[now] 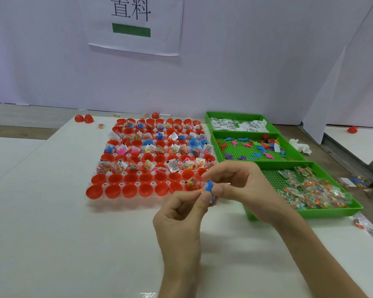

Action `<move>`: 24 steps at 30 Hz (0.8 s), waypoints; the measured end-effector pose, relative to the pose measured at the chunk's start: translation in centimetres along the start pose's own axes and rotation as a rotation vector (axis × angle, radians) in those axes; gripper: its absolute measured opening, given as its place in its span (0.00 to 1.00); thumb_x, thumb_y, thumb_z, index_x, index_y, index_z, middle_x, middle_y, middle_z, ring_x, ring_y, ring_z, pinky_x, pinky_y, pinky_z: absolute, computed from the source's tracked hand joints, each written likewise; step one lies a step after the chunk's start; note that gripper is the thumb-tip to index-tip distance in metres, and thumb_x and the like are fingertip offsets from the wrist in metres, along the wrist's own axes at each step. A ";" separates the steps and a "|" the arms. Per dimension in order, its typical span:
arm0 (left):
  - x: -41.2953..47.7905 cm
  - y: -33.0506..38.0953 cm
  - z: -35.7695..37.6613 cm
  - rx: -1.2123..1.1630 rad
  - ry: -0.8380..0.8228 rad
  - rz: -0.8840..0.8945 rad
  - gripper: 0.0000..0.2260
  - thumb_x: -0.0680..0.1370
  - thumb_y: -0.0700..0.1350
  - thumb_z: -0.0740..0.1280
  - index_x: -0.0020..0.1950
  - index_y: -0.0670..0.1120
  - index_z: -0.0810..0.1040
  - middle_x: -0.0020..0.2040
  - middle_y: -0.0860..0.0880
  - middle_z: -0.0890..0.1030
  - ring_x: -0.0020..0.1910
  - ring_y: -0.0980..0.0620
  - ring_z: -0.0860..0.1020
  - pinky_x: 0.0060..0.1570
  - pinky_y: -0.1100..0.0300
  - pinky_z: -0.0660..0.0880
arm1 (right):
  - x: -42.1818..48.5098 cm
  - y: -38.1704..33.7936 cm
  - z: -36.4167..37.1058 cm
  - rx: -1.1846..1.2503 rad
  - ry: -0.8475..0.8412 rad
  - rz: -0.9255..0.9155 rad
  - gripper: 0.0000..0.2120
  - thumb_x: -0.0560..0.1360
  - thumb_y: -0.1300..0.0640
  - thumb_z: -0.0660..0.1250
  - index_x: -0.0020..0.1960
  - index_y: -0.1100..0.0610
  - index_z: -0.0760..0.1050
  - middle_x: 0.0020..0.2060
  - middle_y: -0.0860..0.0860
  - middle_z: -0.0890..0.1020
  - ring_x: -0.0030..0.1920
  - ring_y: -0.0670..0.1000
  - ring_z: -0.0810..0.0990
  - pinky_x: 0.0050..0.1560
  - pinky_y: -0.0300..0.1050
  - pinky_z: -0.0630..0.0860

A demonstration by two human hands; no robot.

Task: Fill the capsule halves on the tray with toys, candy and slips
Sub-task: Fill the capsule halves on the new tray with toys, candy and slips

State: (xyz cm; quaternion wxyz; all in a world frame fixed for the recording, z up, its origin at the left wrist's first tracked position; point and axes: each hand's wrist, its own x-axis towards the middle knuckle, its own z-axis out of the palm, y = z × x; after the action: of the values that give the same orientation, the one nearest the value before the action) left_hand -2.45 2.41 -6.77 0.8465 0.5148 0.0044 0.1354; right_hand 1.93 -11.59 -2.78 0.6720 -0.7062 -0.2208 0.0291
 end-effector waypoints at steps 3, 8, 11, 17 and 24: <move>-0.4 0.1 0.2 0.073 -0.040 0.060 0.04 0.68 0.45 0.76 0.40 0.47 0.86 0.36 0.45 0.85 0.36 0.51 0.84 0.39 0.66 0.79 | 0.0 -0.2 -0.8 -0.097 -0.059 0.039 0.08 0.69 0.53 0.79 0.46 0.54 0.86 0.40 0.55 0.85 0.41 0.52 0.84 0.42 0.42 0.80; -0.6 0.0 0.3 0.085 -0.025 0.059 0.04 0.69 0.45 0.73 0.42 0.49 0.86 0.36 0.48 0.85 0.36 0.52 0.83 0.38 0.67 0.78 | -0.3 -0.5 -1.8 -0.160 -0.069 0.038 0.06 0.66 0.57 0.78 0.44 0.53 0.87 0.38 0.56 0.86 0.38 0.52 0.84 0.41 0.40 0.80; -0.4 -0.1 0.1 0.078 0.010 0.017 0.04 0.69 0.46 0.73 0.42 0.51 0.86 0.37 0.49 0.85 0.37 0.52 0.83 0.39 0.66 0.78 | -0.1 -0.6 -1.6 -0.214 -0.086 0.012 0.06 0.67 0.60 0.77 0.45 0.55 0.87 0.39 0.58 0.86 0.38 0.53 0.85 0.41 0.40 0.81; 0.4 -0.2 -0.4 -0.119 0.196 -0.123 0.09 0.81 0.45 0.63 0.58 0.50 0.80 0.43 0.44 0.86 0.45 0.47 0.85 0.42 0.64 0.80 | 3.1 -1.5 0.0 -0.582 0.022 -0.104 0.04 0.70 0.58 0.79 0.42 0.51 0.85 0.36 0.46 0.86 0.37 0.44 0.83 0.41 0.40 0.79; 0.4 -0.1 -0.2 -0.155 0.125 -0.204 0.15 0.84 0.44 0.56 0.69 0.56 0.66 0.43 0.45 0.86 0.40 0.48 0.85 0.38 0.64 0.80 | 6.2 -0.2 2.1 -0.909 -0.028 -0.137 0.02 0.71 0.56 0.78 0.43 0.52 0.86 0.34 0.35 0.79 0.43 0.39 0.78 0.44 0.27 0.70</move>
State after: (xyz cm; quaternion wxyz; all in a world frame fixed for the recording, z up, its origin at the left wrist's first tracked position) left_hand -2.06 2.61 -6.94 0.8912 0.4353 0.0990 0.0802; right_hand 6.78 -7.40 -1.16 0.2912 -0.9128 -0.2662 -0.1057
